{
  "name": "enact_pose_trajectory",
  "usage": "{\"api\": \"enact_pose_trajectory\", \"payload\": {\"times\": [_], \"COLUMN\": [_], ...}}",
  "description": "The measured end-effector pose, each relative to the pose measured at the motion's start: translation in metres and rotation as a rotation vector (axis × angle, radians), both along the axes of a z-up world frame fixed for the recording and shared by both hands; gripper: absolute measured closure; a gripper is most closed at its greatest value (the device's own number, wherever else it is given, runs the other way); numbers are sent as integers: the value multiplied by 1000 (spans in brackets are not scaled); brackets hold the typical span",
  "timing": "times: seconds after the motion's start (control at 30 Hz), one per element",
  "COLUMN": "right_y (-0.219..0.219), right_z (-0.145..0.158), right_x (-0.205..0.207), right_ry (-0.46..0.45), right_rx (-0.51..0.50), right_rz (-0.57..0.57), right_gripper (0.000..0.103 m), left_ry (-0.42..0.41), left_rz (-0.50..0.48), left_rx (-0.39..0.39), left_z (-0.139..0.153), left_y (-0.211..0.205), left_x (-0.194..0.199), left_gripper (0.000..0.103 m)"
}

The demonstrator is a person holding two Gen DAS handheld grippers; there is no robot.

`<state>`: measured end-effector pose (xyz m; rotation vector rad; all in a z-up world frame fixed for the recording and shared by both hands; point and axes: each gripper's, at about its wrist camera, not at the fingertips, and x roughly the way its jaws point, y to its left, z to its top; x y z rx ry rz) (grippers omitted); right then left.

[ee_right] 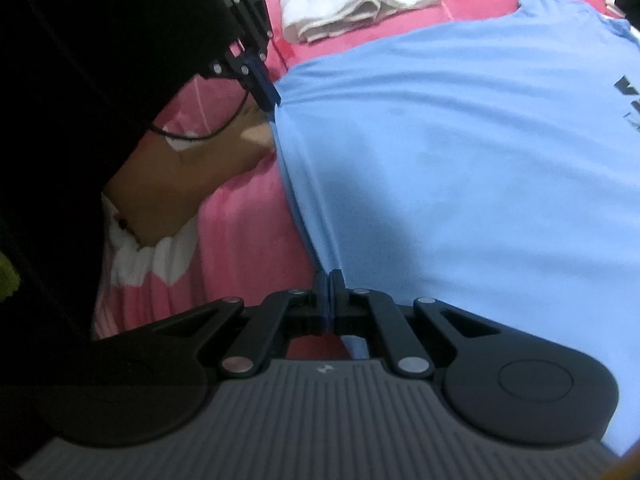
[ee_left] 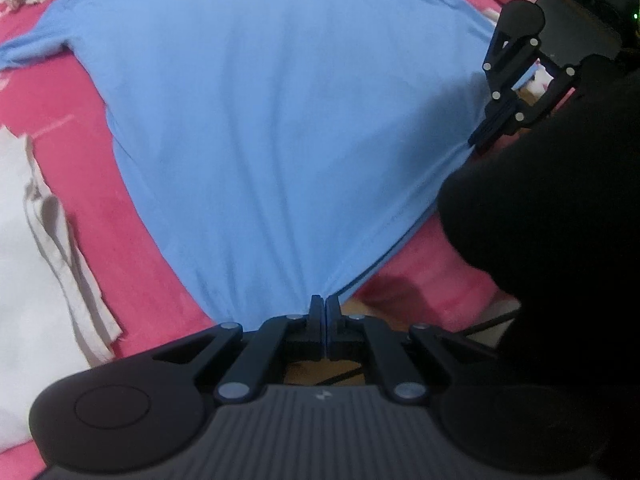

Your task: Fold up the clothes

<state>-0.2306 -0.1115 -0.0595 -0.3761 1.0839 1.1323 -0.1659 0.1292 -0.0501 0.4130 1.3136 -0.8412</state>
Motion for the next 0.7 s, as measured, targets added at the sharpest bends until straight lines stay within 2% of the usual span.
{"api": "enact_pose_trajectory", "payload": {"times": [0.13, 0.2, 0.27, 0.33, 0.43, 0.5, 0.57, 0.6, 0.67, 0.7], "right_y": [-1, -8, -18, -41, -99, -143, -169, -177, -187, -193], "right_z": [-15, -12, -6, 9, 36, 43, 40, 33, 10, -2], "right_x": [-3, -2, -2, 0, 13, 22, 22, 19, 10, 5], "right_ry": [15, 56, 100, 85, 47, 38, 26, 31, 84, 121], "right_rx": [-6, 8, 14, 18, 59, 75, 41, 8, -104, -160], "right_rz": [-40, -83, -120, -175, -421, -610, -707, -735, -775, -793], "right_gripper": [103, 102, 99, 99, 99, 99, 99, 99, 99, 99], "left_ry": [85, 103, 98, 93, 61, 43, 44, 58, 81, 69], "left_rz": [33, 49, 61, 82, 157, 210, 231, 215, 182, 173], "left_rx": [1, -11, -20, -37, -96, -136, -139, -125, -72, -76], "left_z": [-13, -8, 0, 11, 26, 38, 28, 16, 3, 3], "left_y": [4, 10, 17, 25, 36, 45, 40, 46, 53, 49], "left_x": [12, 18, 23, 33, 49, 19, 24, 11, 5, 6], "left_gripper": [102, 89, 84, 81, 79, 76, 76, 75, 76, 75]}}
